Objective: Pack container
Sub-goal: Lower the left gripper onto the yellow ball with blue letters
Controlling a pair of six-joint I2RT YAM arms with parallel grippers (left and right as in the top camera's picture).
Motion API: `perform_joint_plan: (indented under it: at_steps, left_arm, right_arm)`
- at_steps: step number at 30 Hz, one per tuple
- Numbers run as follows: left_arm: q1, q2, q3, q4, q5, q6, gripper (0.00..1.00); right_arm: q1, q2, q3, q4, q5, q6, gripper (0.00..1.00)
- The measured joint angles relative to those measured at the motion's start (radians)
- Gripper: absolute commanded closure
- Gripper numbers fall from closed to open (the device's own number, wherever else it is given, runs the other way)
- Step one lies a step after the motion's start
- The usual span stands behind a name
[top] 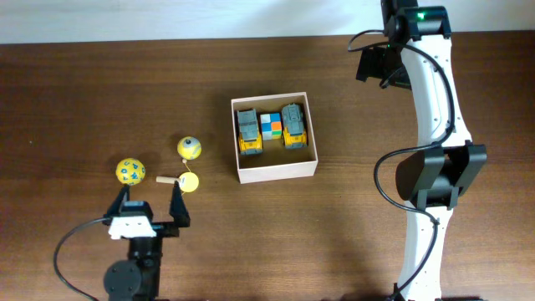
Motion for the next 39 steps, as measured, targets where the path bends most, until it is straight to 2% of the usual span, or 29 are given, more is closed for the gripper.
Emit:
perform_joint_plan:
  at_steps: [7, 11, 16, 19, 24, 30, 35, 39]
  left_arm:
    - [0.060, 0.344, 0.322, -0.215, 0.002, -0.070, 0.01]
    - [0.140, 0.711, 0.673, -0.441, 0.049, -0.077, 0.01]
    - [0.201, 1.079, 0.997, -0.687, 0.129, -0.079, 0.01]
    - [0.209, 1.254, 1.121, -0.804, 0.162, -0.080, 0.01]
    - [0.209, 1.483, 1.170, -0.870, 0.217, -0.080, 0.01]
    - [0.210, 1.561, 1.171, -0.914, 0.218, -0.055, 0.01]
    - [0.211, 1.564, 1.171, -0.933, 0.119, -0.025, 0.01]
    - [0.211, 1.567, 1.171, -0.938, -0.019, -0.016, 0.01]
  right_arm:
    - [0.000, 0.000, -0.002, -0.014, 0.000, 0.000, 0.01]
    - [0.000, 0.000, -0.002, -0.015, 0.000, 0.001, 0.01]
    - [0.000, 0.000, -0.003, -0.019, -0.016, 0.000, 0.01]
    - [0.000, 0.000, -0.003, -0.023, -0.023, 0.000, 0.01]
    - [0.000, 0.000, -0.003, -0.035, -0.027, 0.000, 0.01]
    - [0.000, 0.000, -0.003, -0.050, -0.030, 0.000, 0.01]
    - [0.000, 0.000, -0.003, -0.053, -0.030, 0.000, 0.01]
    - [0.000, 0.000, -0.003, -0.053, -0.030, 0.000, 0.01]
